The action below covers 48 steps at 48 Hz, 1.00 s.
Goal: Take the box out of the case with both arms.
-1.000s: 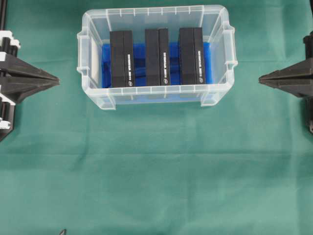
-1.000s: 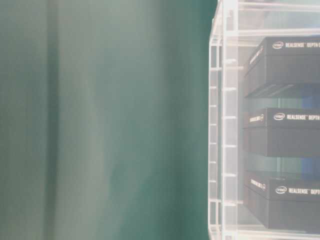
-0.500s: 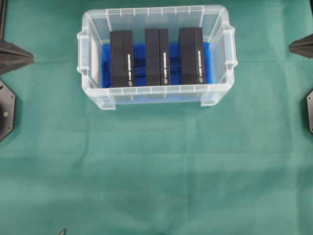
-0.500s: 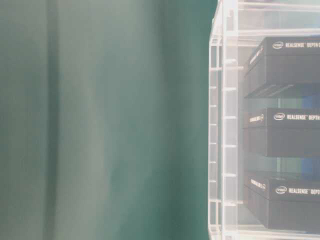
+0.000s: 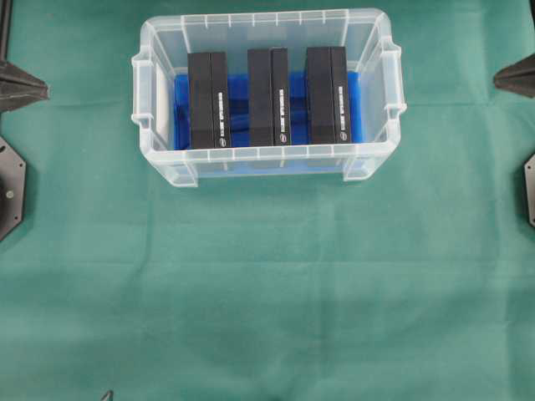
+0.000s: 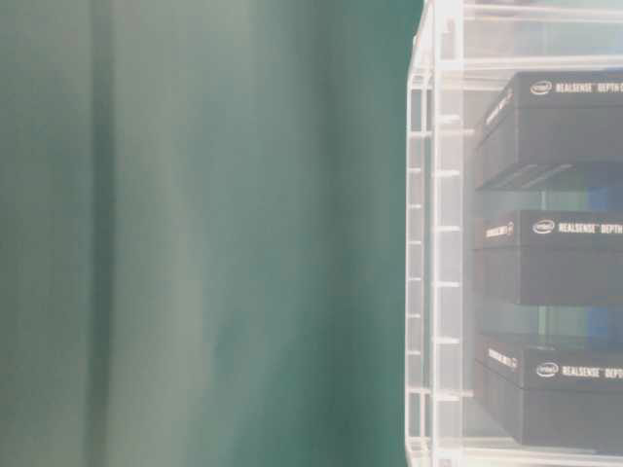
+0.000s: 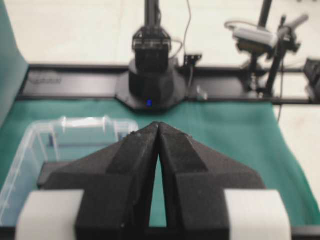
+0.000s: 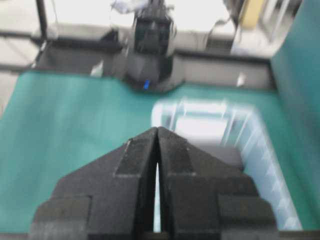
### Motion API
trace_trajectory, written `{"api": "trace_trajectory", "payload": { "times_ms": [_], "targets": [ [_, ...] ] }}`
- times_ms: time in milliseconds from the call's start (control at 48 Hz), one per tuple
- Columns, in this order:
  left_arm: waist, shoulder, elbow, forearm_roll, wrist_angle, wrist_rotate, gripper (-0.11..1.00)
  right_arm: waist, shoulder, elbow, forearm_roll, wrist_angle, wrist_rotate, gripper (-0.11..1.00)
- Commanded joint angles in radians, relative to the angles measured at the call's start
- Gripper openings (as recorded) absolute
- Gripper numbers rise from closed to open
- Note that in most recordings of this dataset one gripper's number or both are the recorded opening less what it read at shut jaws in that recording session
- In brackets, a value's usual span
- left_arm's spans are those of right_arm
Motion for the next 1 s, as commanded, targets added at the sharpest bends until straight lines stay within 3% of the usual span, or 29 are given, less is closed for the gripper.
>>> {"api": "trace_trajectory", "payload": {
  "times_ms": [0,250,479,583,729,979],
  "targets": [
    [-0.003,0.018,-0.048,0.002,0.075,-0.002,0.0,-0.002,0.005,-0.034,0.002,0.092,0.029,0.0],
    [-0.005,0.092,-0.173,0.002,0.5,-0.074,0.0,0.0,0.021,-0.081,0.0,0.449,0.117,0.0],
    [-0.029,0.166,-0.255,0.002,0.94,-0.137,0.0,-0.002,0.087,-0.109,0.0,0.816,0.158,0.0],
    [-0.035,0.19,-0.264,-0.002,1.086,-0.161,0.0,-0.002,0.127,-0.114,0.0,0.988,0.161,0.0],
    [-0.038,0.216,-0.268,-0.002,1.215,-0.192,0.0,-0.002,0.153,-0.126,0.0,1.077,0.161,0.0],
    [-0.038,0.213,-0.27,-0.002,1.223,-0.219,0.0,-0.002,0.158,-0.129,-0.012,1.058,0.166,0.0]
  ]
}}
